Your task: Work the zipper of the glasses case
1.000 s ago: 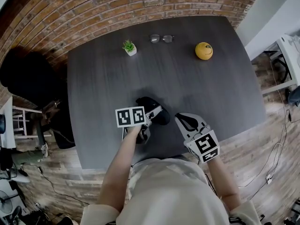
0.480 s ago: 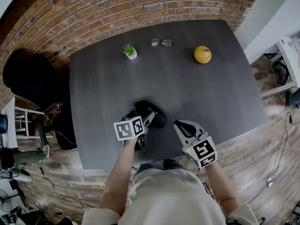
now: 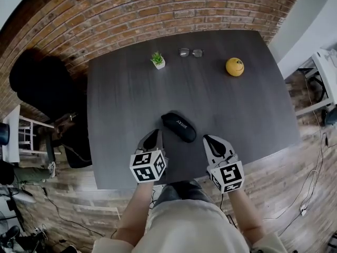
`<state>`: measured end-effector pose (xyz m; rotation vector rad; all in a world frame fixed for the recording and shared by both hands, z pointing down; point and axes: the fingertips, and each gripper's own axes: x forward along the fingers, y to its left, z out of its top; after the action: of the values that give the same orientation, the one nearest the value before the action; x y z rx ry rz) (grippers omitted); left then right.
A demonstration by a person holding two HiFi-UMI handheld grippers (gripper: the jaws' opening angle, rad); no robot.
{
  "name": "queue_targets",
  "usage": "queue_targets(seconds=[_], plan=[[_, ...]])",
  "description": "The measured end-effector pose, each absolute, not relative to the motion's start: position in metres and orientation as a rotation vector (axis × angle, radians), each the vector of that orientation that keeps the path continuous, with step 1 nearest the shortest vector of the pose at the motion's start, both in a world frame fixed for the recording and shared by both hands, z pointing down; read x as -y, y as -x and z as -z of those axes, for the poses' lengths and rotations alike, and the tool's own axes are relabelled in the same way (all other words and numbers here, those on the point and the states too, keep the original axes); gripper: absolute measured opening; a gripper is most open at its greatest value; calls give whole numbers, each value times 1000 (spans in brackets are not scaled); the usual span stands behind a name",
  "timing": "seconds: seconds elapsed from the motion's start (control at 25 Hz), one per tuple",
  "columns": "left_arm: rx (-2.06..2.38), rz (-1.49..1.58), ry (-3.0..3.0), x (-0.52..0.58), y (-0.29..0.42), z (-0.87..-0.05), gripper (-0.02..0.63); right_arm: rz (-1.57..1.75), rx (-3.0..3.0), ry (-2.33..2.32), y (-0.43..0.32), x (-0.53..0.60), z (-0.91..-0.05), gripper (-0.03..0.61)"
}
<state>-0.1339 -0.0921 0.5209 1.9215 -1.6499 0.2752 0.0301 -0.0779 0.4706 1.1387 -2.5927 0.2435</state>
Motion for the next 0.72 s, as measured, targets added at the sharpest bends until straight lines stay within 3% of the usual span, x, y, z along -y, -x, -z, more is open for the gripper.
queue_targets(seconds=[0.72], plan=[[1535,-291,-2296,-75,175,-448,9,-110,2527,-1543,11,-90,-413,0]])
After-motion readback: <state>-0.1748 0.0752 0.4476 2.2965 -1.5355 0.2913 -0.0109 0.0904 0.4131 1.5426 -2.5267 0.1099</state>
